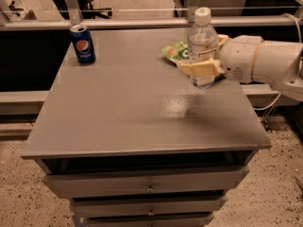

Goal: Move blue plastic bottle near green rice chip bag

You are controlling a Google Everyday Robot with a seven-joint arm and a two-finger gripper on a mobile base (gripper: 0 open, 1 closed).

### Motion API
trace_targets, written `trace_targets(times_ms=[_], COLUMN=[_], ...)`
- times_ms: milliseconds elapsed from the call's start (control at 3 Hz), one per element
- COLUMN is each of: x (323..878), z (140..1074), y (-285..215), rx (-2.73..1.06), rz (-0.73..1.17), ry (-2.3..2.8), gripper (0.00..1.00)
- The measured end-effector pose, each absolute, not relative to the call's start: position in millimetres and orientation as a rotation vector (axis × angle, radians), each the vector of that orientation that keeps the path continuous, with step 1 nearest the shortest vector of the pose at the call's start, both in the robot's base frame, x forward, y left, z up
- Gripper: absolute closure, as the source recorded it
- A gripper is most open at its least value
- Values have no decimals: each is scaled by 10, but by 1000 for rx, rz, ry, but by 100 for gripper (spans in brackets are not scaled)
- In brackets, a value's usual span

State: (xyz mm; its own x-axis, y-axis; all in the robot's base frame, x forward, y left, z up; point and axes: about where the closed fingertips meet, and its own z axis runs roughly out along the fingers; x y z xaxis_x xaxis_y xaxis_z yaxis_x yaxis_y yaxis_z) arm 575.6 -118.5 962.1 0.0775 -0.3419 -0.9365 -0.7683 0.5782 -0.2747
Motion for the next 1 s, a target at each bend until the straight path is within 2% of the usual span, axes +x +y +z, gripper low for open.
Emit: trace_targets(times_ms=[667, 1000], x=[5963, 6052], z=[9383, 9301], y=[-2145, -2353], rx=[-860, -816], rz=[310, 302], ry=[1569, 1555], gripper=[100, 100])
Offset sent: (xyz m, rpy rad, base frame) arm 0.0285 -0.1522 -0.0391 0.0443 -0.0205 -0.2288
